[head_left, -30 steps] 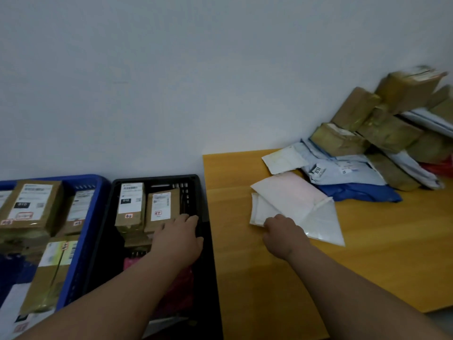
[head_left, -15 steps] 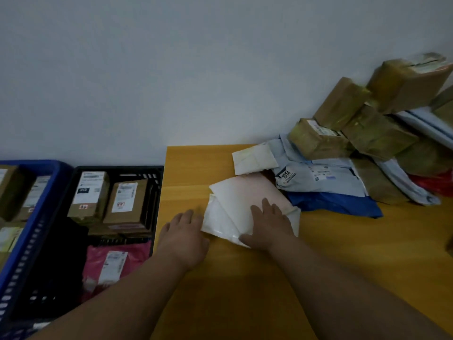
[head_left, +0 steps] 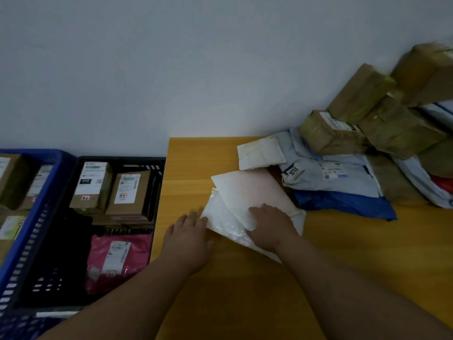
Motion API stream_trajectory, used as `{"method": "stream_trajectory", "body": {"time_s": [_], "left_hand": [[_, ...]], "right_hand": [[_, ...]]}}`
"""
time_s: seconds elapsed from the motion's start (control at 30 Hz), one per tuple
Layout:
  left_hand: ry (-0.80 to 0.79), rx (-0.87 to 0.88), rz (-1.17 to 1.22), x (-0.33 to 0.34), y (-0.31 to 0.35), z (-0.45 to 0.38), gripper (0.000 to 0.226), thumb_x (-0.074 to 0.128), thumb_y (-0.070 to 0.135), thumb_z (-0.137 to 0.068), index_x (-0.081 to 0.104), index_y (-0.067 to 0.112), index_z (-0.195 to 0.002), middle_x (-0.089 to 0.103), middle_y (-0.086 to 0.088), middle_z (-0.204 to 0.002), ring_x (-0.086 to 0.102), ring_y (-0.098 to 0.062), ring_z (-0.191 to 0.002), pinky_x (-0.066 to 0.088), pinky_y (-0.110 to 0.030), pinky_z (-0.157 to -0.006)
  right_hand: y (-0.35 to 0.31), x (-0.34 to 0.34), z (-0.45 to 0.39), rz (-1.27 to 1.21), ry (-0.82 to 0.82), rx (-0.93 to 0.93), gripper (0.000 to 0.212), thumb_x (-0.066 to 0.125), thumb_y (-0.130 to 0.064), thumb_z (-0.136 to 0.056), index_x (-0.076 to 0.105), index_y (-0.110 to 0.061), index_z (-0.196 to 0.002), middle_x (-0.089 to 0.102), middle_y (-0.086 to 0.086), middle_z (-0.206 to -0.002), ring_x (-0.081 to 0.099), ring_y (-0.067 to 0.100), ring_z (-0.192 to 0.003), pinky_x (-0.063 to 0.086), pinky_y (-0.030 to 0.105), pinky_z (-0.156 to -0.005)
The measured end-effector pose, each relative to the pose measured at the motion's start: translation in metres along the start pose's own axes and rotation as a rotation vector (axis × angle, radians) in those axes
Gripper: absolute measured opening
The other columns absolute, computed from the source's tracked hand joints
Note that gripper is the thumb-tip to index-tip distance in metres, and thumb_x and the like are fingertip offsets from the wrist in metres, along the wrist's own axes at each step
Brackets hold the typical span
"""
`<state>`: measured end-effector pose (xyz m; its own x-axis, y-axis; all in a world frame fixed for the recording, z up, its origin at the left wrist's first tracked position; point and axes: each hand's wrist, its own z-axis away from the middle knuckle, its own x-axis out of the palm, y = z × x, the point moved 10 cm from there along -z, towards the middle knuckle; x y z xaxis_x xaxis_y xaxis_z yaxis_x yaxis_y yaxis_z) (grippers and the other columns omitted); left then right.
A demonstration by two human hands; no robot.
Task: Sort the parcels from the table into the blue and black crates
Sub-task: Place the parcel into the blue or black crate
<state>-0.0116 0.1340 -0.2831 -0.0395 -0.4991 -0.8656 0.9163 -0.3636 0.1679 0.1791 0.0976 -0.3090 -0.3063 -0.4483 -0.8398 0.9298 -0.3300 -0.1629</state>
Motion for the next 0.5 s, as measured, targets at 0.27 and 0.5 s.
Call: {"method": "stream_trajectory", "body": {"time_s": [0.27, 0.5], "left_hand": [[0.121, 0.005, 0.206, -0.035, -0.001, 0.001, 0.070, 0.050, 0.047, -0.095, 0.019, 0.026, -0.154, 0.022, -0.001, -0.160, 0.022, -0.024, -0.146, 0.026, -0.043, -0.117], [0.162, -0.101, 0.679, -0.067, -0.008, 0.007, 0.067, 0.056, 0.039, -0.096, 0.026, 0.021, -0.153, 0.029, -0.004, -0.157, 0.033, -0.027, -0.141, 0.036, -0.043, -0.111]], "right_hand": [[0.004, -0.075, 0.029, -0.474, 0.428, 0.021, 0.026, 0.044, -0.026, -0.102, 0.063, -0.009, -0.108, 0.064, 0.010, -0.105, 0.058, 0.028, -0.099, 0.042, 0.034, -0.081], [0.026, -0.128, 0.061, -1.331, 0.670, 0.187, 0.006, 0.058, -0.020, -0.097, 0.061, -0.020, -0.091, 0.065, 0.002, -0.096, 0.063, 0.028, -0.099, 0.053, 0.048, -0.091]]}}
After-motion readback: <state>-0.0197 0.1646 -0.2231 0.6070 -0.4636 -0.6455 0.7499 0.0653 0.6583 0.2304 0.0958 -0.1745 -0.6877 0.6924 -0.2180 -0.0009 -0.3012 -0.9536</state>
